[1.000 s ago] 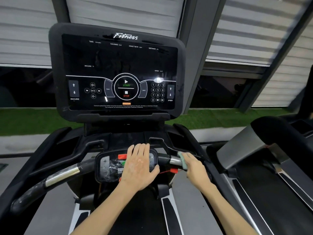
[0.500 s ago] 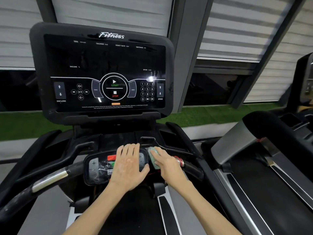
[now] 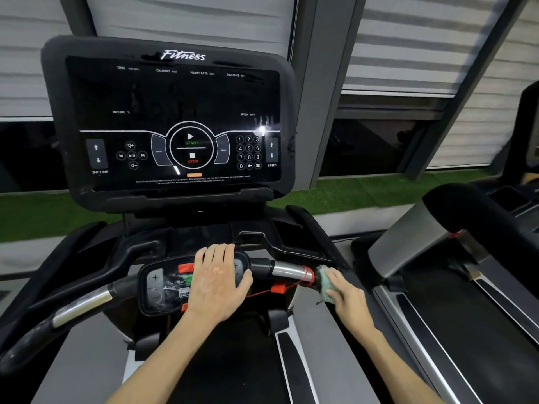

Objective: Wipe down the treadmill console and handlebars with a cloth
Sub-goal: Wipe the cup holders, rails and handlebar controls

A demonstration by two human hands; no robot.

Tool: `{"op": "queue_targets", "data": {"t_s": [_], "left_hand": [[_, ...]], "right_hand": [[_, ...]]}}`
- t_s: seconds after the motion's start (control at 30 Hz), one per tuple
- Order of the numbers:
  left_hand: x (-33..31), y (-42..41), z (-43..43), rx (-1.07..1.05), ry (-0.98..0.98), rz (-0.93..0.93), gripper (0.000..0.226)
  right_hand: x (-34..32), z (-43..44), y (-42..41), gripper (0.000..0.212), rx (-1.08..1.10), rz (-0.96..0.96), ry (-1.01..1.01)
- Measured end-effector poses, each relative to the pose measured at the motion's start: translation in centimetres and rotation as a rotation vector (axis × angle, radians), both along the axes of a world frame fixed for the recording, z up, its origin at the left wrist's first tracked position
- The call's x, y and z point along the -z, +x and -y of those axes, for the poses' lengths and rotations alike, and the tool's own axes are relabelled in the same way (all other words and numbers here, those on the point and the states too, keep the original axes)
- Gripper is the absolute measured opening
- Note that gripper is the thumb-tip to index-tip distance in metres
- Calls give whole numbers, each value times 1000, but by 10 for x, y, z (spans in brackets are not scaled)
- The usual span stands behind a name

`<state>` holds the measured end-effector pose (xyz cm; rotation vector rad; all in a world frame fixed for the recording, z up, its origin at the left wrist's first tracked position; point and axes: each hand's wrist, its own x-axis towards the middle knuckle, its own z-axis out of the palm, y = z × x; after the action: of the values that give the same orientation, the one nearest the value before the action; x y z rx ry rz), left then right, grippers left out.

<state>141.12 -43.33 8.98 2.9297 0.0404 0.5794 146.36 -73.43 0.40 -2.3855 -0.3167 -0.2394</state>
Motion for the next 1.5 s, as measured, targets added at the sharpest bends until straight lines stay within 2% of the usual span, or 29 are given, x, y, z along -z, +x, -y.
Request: {"op": "queue_targets", "data": {"t_s": [0.13,0.3,0.43,0.53,0.63,0.77,0.93,1.2,1.3,1.5], "left_hand": [[0,1,3,-18,-9,-18,65],[-1,1,7,-37,11,1,61],[0,2,7,-48,19,-3,59],[2,2,5,-43,19,1,58],[1,2,5,-49,18,0,57],[-1,1,7,-50,16,-3,58],[0,2,10,-74,15,-14,60],[1,2,8,-49,10,13,57],[4,3,8,-51,9,33,55],[6,3,6,-44,2,61,53]], "right_hand": [[11,8,-3,51,70,-45,-10],[-9,-47,-10,48,-26,162,64],[1,-42,-14,58,-43,158,109],[18,-4,-10,62,-6,140,18],[30,30,-3,71,30,33,-140],[28,35,3,71,53,-32,-289],[26,11,-1,61,131,-18,-148],[-1,-21,5,66,-95,175,-113],[-2,-15,8,65,-144,120,-71],[12,33,7,64,-34,-79,-158]]}}
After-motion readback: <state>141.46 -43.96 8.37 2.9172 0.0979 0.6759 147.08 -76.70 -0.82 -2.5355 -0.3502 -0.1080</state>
